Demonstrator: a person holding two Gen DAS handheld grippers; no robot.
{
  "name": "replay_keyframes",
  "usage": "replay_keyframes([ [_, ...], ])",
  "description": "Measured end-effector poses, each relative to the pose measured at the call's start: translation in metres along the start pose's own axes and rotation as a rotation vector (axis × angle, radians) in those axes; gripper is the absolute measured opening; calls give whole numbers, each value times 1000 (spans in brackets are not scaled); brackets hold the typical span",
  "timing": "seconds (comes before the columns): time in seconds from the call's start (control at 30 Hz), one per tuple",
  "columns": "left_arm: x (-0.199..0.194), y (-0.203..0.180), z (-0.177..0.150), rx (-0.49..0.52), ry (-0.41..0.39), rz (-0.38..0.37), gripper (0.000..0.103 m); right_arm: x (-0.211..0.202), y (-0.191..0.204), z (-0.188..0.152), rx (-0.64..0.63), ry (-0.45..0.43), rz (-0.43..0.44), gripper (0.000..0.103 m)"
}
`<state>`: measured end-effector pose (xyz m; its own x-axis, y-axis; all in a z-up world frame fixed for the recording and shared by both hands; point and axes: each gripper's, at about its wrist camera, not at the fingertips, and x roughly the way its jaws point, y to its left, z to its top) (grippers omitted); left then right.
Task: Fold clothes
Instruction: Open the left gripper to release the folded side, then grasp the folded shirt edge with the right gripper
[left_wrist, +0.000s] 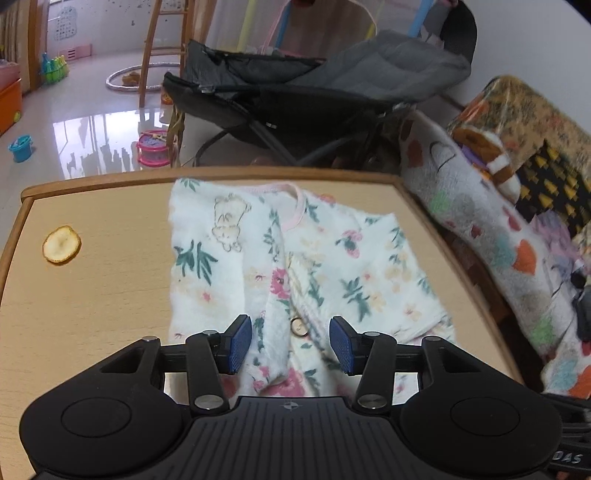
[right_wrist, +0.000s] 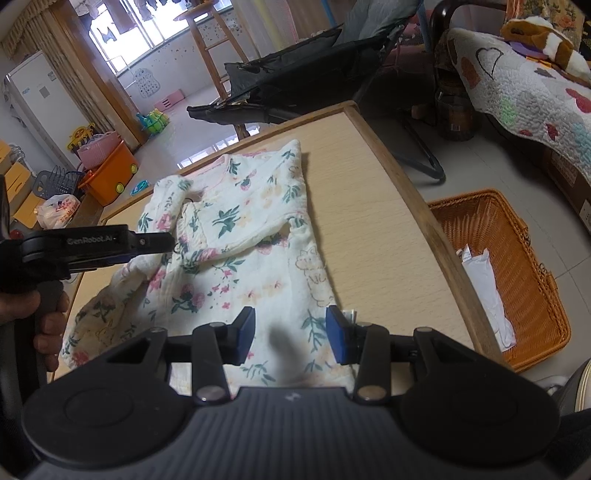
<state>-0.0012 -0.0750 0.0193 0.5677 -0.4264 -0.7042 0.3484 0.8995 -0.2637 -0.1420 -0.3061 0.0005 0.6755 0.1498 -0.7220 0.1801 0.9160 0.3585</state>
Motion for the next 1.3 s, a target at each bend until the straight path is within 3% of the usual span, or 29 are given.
replay_keyframes([
  [0.27, -46, 21, -7, -99, -68, -43, 50, -11, 4, 14, -45, -83, -29, 42],
  [0.53, -79, 53, -47, -122, -70, -48, 50, 2, 12, 41, -158, -110, -81, 41],
  [0.87, -90, 89, -76, -220, -143, -81, 50, 38, 18, 65, -144, -96, -130, 41],
  [1.1, -87, 95, -83, -235, -126, -70, 51, 58, 11, 66, -22, -58, -104, 41],
  [1.3, -89, 95, -83, -234, -135, -80, 51, 70, 13, 64, -19, -36, -132, 41],
])
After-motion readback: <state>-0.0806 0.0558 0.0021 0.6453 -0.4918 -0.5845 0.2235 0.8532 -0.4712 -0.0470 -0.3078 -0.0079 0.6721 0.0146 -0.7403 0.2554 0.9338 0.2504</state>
